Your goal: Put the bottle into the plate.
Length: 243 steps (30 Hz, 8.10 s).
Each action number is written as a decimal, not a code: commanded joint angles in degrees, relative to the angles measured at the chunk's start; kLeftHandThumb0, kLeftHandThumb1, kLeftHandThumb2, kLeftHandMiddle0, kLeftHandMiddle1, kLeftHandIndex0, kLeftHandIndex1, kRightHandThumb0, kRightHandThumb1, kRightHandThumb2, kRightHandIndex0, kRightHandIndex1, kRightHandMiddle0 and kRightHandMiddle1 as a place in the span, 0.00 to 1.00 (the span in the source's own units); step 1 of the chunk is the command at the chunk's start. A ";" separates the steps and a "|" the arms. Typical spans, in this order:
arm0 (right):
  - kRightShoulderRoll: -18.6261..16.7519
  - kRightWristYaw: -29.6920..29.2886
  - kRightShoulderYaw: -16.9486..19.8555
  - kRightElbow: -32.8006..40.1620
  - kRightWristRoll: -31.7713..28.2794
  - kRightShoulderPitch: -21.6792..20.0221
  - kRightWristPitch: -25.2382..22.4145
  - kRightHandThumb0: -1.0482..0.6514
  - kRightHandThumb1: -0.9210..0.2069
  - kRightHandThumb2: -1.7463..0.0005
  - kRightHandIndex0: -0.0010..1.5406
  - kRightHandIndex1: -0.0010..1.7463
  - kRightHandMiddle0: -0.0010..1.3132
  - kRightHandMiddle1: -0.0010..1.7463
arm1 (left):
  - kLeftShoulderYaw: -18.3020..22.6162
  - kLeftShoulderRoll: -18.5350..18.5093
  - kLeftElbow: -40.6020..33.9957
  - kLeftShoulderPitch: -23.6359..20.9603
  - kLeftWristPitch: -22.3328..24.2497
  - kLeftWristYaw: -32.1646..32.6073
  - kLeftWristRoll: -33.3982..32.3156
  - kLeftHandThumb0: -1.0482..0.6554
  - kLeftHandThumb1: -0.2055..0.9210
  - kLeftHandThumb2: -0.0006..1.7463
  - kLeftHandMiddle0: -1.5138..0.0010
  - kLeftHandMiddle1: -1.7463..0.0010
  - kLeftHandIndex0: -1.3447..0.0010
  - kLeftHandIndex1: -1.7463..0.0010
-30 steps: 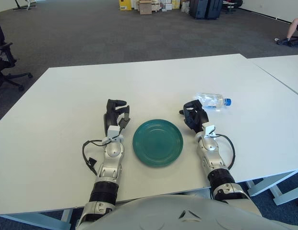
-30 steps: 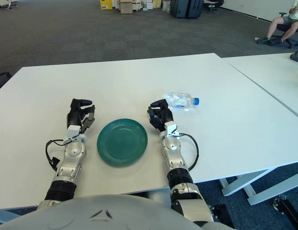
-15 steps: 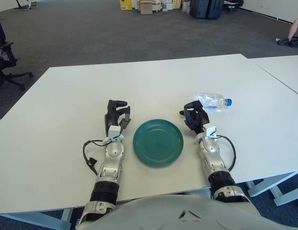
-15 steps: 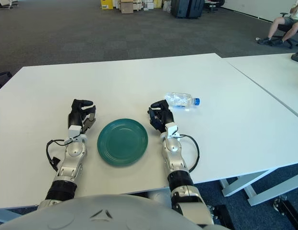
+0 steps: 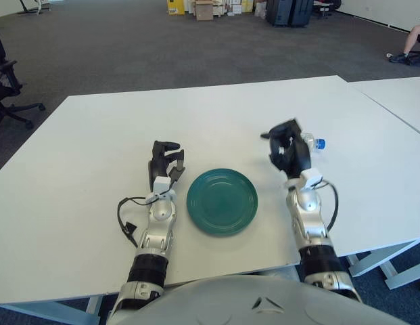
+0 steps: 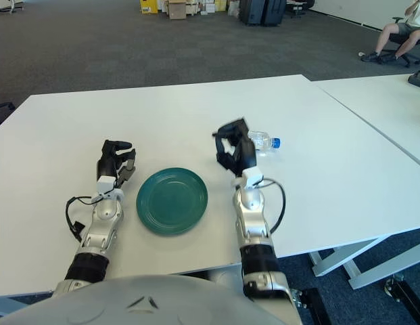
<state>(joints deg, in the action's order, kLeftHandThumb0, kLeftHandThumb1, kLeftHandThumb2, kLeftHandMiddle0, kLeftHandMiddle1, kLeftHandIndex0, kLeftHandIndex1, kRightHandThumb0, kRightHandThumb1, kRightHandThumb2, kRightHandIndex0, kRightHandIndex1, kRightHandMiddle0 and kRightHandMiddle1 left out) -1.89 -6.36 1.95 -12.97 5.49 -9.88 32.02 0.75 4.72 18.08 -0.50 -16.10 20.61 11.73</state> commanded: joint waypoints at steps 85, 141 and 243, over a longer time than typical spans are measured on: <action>30.02 -1.81 -39.90 -60.93 46.30 -50.49 -5.34 0.00 0.00 0.88 0.00 0.00 0.00 0.00 | 0.34 1.15 2.16 -2.08 -2.97 1.10 -0.55 0.41 1.00 0.24 0.60 0.48 0.77 0.07; 28.52 6.32 -47.48 -61.65 48.04 -49.11 -6.37 0.00 0.00 0.94 0.00 0.00 0.00 0.00 | 0.25 1.35 0.60 -1.30 -1.96 1.16 -0.35 0.41 1.00 0.23 0.60 0.48 0.76 0.07; 23.36 6.72 -45.97 -65.24 46.76 -44.82 -17.05 0.00 0.00 0.92 0.00 0.00 0.00 0.00 | 0.79 0.94 -1.77 1.07 -1.63 0.45 -1.09 0.41 1.00 0.25 0.60 0.48 0.78 0.06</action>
<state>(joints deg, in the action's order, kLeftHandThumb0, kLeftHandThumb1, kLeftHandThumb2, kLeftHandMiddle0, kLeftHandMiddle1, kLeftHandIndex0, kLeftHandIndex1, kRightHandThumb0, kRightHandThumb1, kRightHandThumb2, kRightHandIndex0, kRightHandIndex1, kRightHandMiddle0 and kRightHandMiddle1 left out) 22.27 0.50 -44.27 -77.97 52.45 -54.89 15.65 1.29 5.85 16.69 0.74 -17.56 20.92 10.81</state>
